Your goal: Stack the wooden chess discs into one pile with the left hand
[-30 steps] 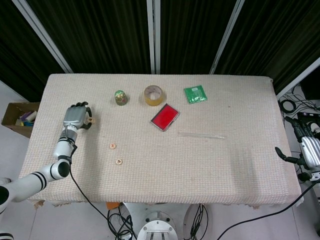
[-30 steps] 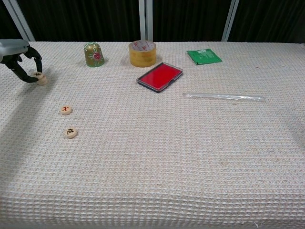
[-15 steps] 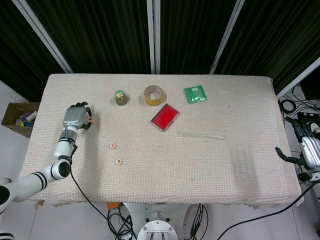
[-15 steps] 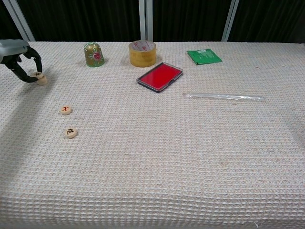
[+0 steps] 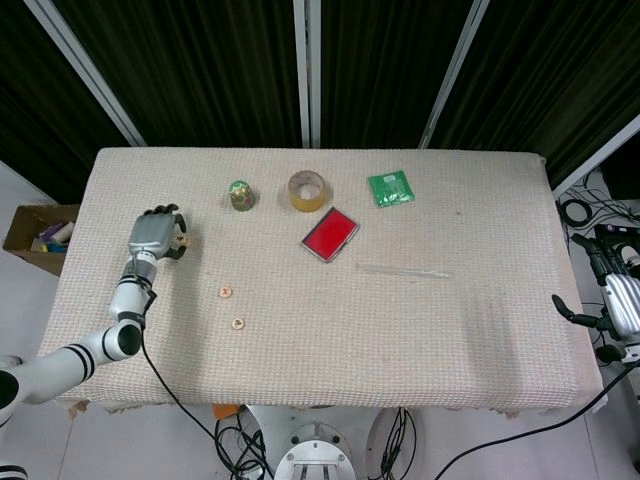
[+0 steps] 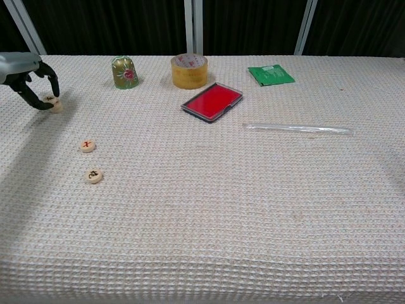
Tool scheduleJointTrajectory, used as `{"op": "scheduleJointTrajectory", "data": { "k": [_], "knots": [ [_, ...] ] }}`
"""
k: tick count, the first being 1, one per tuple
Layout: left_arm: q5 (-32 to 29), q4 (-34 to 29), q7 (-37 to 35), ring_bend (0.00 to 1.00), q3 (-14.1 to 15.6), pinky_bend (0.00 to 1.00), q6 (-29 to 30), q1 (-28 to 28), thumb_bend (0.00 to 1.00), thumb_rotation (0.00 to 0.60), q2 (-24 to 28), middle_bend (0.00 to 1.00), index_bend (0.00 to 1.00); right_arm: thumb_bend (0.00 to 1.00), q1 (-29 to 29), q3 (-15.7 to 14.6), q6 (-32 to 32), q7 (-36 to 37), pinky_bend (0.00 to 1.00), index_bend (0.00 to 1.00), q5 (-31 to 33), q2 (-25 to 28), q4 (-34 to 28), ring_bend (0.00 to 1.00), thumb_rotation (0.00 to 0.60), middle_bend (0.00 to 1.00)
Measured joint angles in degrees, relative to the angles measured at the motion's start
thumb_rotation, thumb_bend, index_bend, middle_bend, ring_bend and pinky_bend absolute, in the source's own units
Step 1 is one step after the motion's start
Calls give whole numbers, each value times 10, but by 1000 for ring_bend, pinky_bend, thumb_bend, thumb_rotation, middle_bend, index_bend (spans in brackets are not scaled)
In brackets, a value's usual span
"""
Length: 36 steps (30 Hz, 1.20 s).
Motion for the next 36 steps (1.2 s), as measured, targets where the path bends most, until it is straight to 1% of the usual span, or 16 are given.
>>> {"op": "scheduleJointTrajectory", "data": {
  "k": [5, 8, 10, 15, 18, 19, 22, 27, 32, 36],
  "knots": [
    [16, -34, -10, 107, -2, 178, 22, 9, 266, 600, 19, 102, 343, 261, -2, 1, 5, 2, 0, 0, -1, 2, 1, 0, 600, 97],
    [44, -79, -20, 107, 0, 178, 55, 24, 264, 600, 41, 102, 350, 261, -4, 1, 8, 6, 0, 0, -1, 1, 3, 0, 600, 97],
    [75, -121, -25, 107, 6, 178, 83, 38, 263, 600, 60, 102, 373, 261, -4, 1, 9, 8, 0, 0, -3, -1, 5, 0, 600, 97],
    [173, -237, -28, 107, 37, 178, 143, 72, 269, 600, 105, 102, 408, 262, -3, -1, 13, 11, 0, 0, -12, -6, 9, 0, 600, 96],
    [224, -286, -24, 107, 60, 178, 164, 87, 281, 600, 119, 102, 412, 262, -5, -2, 19, 12, 0, 0, -16, -6, 8, 0, 600, 96],
    [235, -293, -21, 107, 67, 178, 167, 89, 283, 600, 119, 102, 412, 262, -5, -2, 21, 12, 0, 0, -17, -5, 7, 0, 600, 96],
    [248, -299, -1, 106, 78, 178, 169, 90, 297, 600, 113, 101, 412, 262, -10, -4, 29, 12, 0, 0, -20, -4, 5, 0, 600, 96],
    [236, -281, 23, 102, 79, 177, 156, 84, 310, 600, 84, 99, 411, 261, -19, -7, 41, 12, 0, 0, -21, -2, 2, 0, 600, 96],
    [227, -269, 31, 101, 82, 177, 142, 80, 310, 600, 68, 99, 412, 262, -26, -8, 49, 14, 0, 0, -20, 0, 1, 0, 600, 96],
    [219, -246, 35, 100, 82, 177, 135, 77, 316, 600, 49, 99, 416, 261, -25, -8, 49, 13, 0, 0, -21, -1, 0, 0, 600, 95]
  ]
}}
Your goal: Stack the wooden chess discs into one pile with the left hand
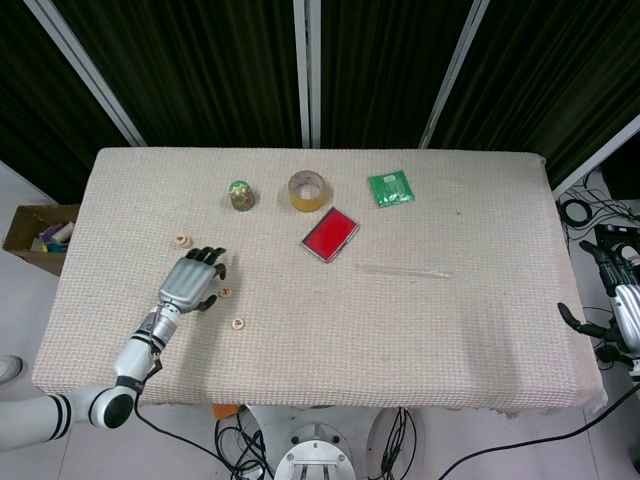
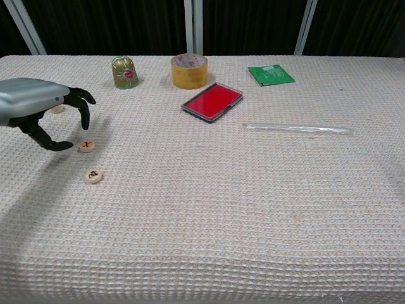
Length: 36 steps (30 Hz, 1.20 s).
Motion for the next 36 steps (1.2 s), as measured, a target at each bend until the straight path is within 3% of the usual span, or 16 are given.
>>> {"op": "scheduleJointTrajectory", "data": {
  "k": [28, 32, 36],
  "knots": [
    [-18, 29, 6, 100, -5, 177, -21, -8, 383, 600, -36, 99, 498, 262, 5, 2, -15, 14, 0, 0, 7, -8, 20, 0, 600, 94],
    [-13, 21, -9, 100, -14, 177, -17, -7, 390, 600, -27, 99, 503, 262, 4, 3, -13, 15, 0, 0, 7, -8, 21, 0, 600, 94],
    [-17, 18, -28, 100, -42, 177, -8, -10, 388, 600, -12, 99, 499, 262, 5, 4, -14, 14, 0, 0, 7, -7, 20, 0, 600, 94]
  ]
}}
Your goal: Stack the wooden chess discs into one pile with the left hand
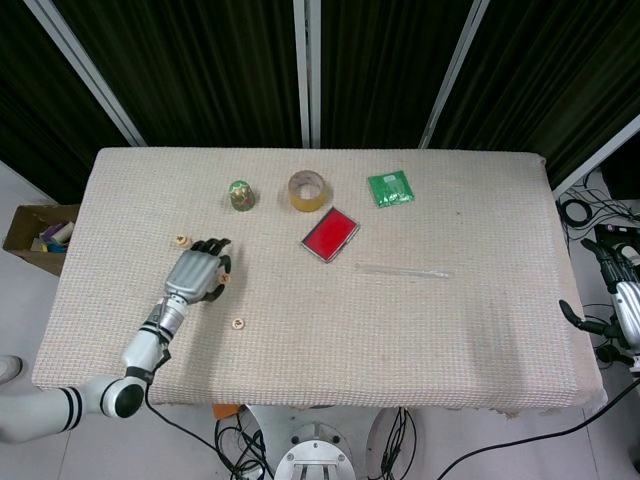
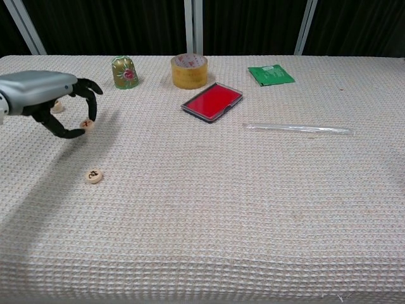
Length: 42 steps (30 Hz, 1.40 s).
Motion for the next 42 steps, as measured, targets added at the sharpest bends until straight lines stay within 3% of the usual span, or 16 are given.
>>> {"op": "scheduleJointTrajectory", "data": {
  "k": [6, 12, 21, 42],
  "knots": [
    [-50, 38, -16, 100, -38, 177, -9, -12, 390, 600, 9, 99, 491, 261, 2, 0, -4, 0, 0, 0, 1, -1, 0, 0, 600, 94],
    [-106, 109, -19, 100, -54, 177, -38, -26, 384, 600, -1, 99, 487, 261, 2, 1, -8, -1, 0, 0, 5, -2, 2, 0, 600, 94],
    [-144, 177, -26, 100, -56, 177, -69, -31, 383, 600, -23, 99, 483, 262, 3, 2, -11, -7, 0, 0, 7, 0, -4, 0, 600, 94],
    [-168, 208, -11, 100, -51, 177, -85, -40, 384, 600, -32, 99, 466, 261, 1, 3, -11, -15, 0, 0, 10, 2, -12, 0, 600, 94]
  ]
}}
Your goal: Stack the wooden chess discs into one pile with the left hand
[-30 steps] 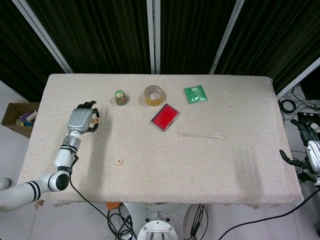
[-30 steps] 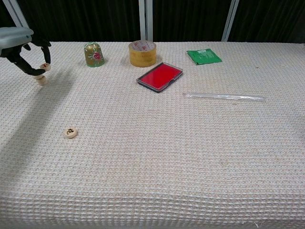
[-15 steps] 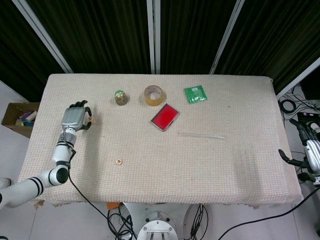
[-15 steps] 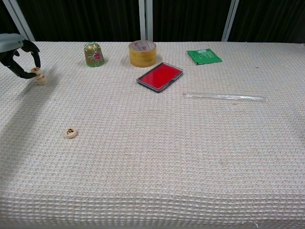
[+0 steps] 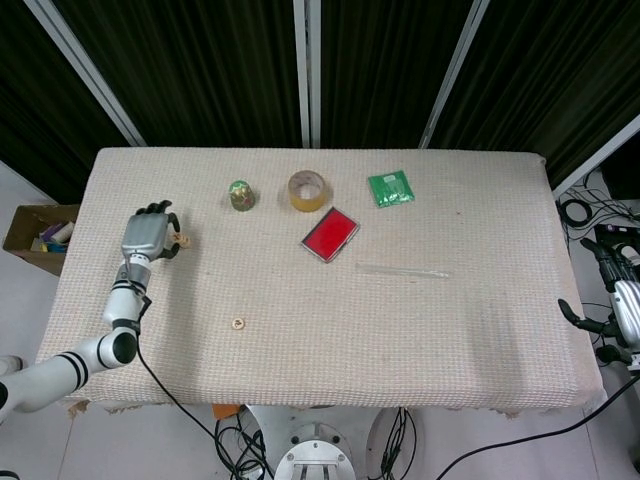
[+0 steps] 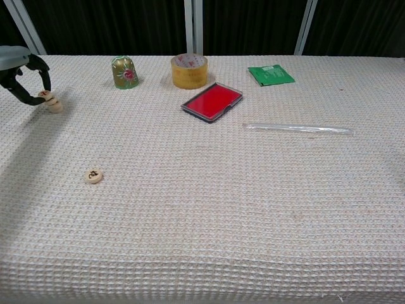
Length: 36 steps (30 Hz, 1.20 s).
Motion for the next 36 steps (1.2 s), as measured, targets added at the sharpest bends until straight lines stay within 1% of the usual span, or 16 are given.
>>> {"op": "scheduleJointTrajectory", "data": {
  "k": [8, 17, 22, 36],
  "knots": [
    [-18, 8, 11, 100, 1, 177, -8, -4, 380, 600, -2, 99, 461, 261, 0, 0, -1, 4, 0, 0, 0, -1, 4, 0, 600, 94],
    [-17, -1, 20, 100, 1, 177, -2, -8, 377, 600, 1, 99, 458, 262, -1, 0, -1, 7, 0, 0, 0, -2, 7, 0, 600, 93],
    [-27, -1, 31, 100, 2, 177, -6, -12, 373, 600, 1, 99, 450, 261, -2, 0, -1, 10, 0, 0, 1, -3, 10, 0, 600, 94],
    [-37, -5, 45, 100, 8, 177, -2, -17, 359, 600, -1, 94, 399, 262, -1, 1, -4, 12, 0, 0, 2, -3, 13, 0, 600, 94]
  ]
}}
